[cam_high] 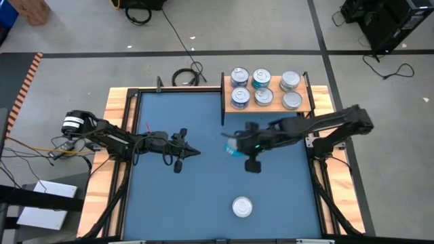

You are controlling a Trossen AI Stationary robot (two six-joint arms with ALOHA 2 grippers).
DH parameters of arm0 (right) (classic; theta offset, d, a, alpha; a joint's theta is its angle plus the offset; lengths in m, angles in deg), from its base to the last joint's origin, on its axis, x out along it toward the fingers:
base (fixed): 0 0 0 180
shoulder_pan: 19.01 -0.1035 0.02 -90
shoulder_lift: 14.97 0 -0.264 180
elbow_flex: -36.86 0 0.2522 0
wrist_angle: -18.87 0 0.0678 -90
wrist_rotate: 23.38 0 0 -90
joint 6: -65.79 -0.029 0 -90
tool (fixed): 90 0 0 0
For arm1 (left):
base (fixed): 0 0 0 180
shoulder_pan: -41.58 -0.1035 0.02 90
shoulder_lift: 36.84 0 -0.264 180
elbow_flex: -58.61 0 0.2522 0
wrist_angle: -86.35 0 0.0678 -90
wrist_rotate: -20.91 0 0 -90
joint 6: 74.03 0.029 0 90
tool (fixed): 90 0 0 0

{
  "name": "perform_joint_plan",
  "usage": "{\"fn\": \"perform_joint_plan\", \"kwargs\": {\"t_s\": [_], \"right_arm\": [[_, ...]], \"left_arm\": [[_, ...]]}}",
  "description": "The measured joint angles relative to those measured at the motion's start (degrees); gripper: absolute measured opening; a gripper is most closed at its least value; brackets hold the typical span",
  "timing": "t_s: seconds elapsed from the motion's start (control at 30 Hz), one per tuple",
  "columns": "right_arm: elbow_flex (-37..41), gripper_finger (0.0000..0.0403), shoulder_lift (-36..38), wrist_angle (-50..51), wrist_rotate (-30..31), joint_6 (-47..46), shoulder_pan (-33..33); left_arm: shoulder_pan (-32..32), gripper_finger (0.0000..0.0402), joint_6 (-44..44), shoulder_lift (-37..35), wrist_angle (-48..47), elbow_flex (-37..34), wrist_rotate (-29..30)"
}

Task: Stack canned seafood by type on shelf
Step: Stack the light blue tuna can on top of the light blue tuna can on the shelf

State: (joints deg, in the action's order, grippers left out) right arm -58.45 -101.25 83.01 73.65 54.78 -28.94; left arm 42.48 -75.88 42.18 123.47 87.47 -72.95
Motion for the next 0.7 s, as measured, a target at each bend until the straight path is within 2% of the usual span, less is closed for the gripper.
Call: {"fn": "perform_joint_plan", "kwargs": {"t_s": [0.43,0.57,0.7], "right_arm": [[-0.01,0.0,14.63,9.26,19.54,0.29,2.12],[-0.01,0.0,16.46,10.17,23.57,1.82,4.09],[-0.01,0.0,16.65,10.2,25.01,4.57,6.66]], "left_arm": [[0.0,0.0001,-0.13,0.0,0.14,0.0,0.67],[0.0,0.0001,-0.13,0.0,0.13,0.0,0.74],[0.0,0.0001,-0.13,0.0,0.13,0.0,0.72]]}}
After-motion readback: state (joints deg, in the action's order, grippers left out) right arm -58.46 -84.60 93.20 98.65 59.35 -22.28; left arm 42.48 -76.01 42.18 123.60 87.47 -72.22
